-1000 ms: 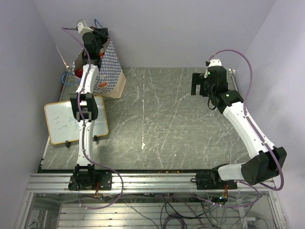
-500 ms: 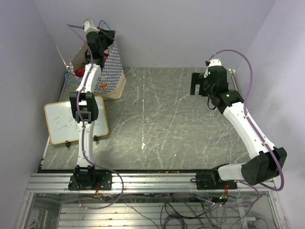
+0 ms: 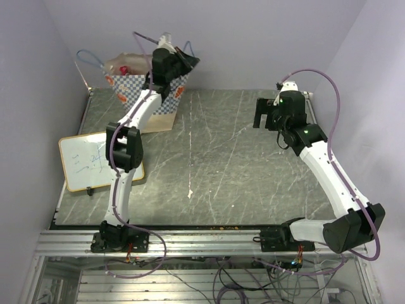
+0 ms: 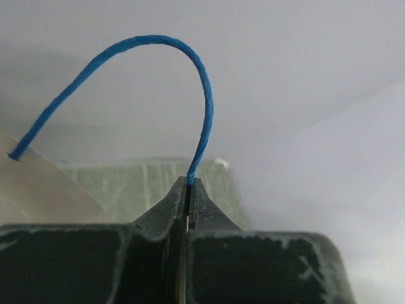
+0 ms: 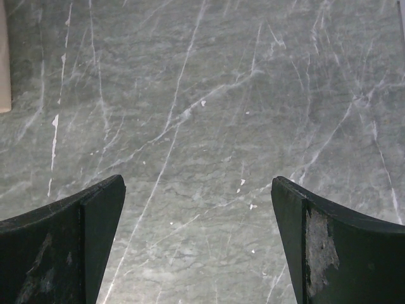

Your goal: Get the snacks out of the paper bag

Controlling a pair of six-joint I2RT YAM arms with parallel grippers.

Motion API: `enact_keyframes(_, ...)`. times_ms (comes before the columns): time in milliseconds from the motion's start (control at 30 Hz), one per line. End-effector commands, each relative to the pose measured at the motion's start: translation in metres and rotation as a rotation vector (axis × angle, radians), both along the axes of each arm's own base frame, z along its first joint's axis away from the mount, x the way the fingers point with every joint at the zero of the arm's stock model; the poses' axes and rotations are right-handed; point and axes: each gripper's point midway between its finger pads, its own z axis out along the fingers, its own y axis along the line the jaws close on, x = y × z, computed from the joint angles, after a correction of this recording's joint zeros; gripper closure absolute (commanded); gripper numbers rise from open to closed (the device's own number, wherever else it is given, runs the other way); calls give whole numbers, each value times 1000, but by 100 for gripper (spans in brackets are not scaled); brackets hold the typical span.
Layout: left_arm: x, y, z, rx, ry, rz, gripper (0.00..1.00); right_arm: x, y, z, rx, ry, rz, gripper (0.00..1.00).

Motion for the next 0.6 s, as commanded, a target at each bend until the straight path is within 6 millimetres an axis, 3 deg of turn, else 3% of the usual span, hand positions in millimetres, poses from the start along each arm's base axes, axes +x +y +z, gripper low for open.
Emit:
enact_keyframes(0,-89,-73,88,-68,-144,-237,93,-2,-8,7,24,-11,-54,0)
enact_keyframes(133,-138,-117,89,-32,-132,-342,93,-1,-9,17,22,-12,-66,0)
enact_keyframes(300,-193,-153,106,12,-169,-442,93,4,-5,33,62,-37,-73,0)
enact_keyframes(467,-237,-172,113,47,-188,-520,93,14,3,70,119,-83,-68,0)
enact_keyframes(567,-247,-169,109,68,-180,-528,93,21,6,93,144,-112,-73,0)
